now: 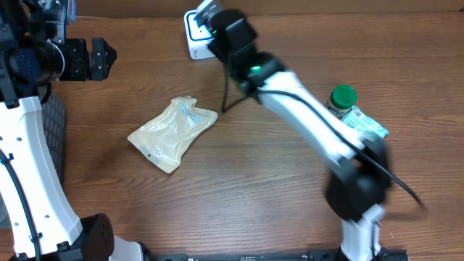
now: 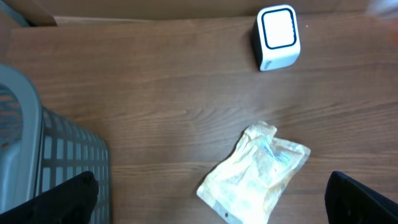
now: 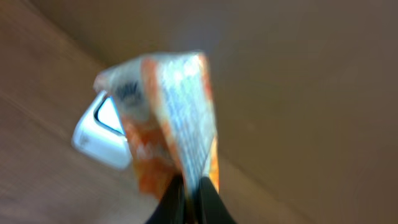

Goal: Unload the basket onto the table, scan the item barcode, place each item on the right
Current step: 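Move the orange pack right and release it on the wipes pack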

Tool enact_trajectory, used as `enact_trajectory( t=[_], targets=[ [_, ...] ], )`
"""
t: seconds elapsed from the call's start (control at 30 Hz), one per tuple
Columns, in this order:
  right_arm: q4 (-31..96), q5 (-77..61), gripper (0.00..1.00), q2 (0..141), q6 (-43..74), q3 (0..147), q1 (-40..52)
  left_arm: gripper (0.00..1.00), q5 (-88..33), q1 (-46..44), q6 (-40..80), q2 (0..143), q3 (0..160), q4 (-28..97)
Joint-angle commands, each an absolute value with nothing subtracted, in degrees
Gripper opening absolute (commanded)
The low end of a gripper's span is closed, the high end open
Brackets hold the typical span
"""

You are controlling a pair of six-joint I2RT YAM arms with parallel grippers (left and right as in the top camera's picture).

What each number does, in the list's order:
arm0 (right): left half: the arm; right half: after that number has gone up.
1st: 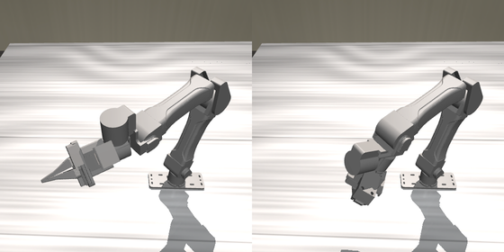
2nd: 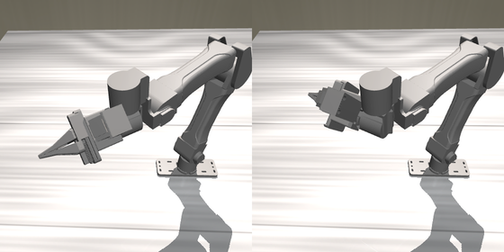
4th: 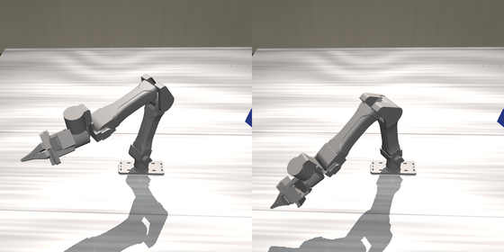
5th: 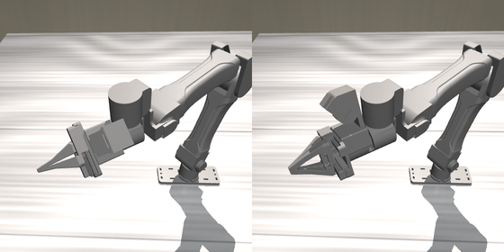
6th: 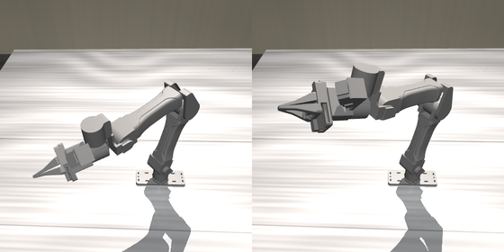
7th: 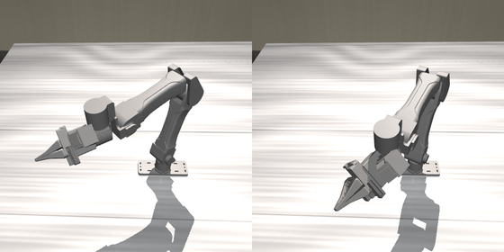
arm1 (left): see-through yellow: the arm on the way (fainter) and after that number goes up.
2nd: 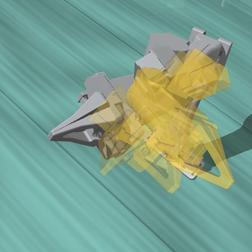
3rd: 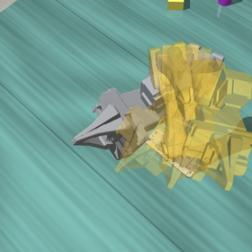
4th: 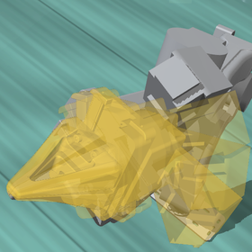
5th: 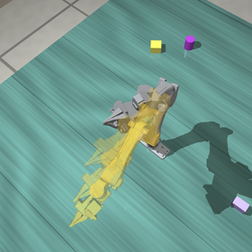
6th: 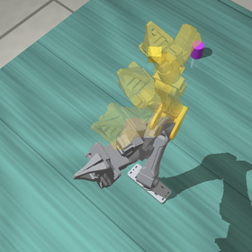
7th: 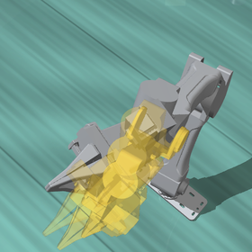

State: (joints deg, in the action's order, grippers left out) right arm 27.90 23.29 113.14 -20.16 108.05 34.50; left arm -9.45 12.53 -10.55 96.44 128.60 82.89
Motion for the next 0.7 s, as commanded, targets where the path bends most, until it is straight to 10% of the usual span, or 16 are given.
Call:
enact_trajectory(
  t=[0.0,0.37,0.67],
  targets=[
    [41.85,22.63,0.04,101.97,1.28,108.99,33.93,0.99,-10.11,12.73,-11.38,96.27,128.64,82.81],
    [91.92,21.45,0.04,92.09,33.32,108.47,19.38,1.00,-10.11,12.73,-11.38,96.27,128.64,82.81],
    [90.67,12.45,0.04,92.12,33.67,97.45,1.34,1.00,-10.11,12.73,-11.38,96.27,128.64,82.81]
  ],
)
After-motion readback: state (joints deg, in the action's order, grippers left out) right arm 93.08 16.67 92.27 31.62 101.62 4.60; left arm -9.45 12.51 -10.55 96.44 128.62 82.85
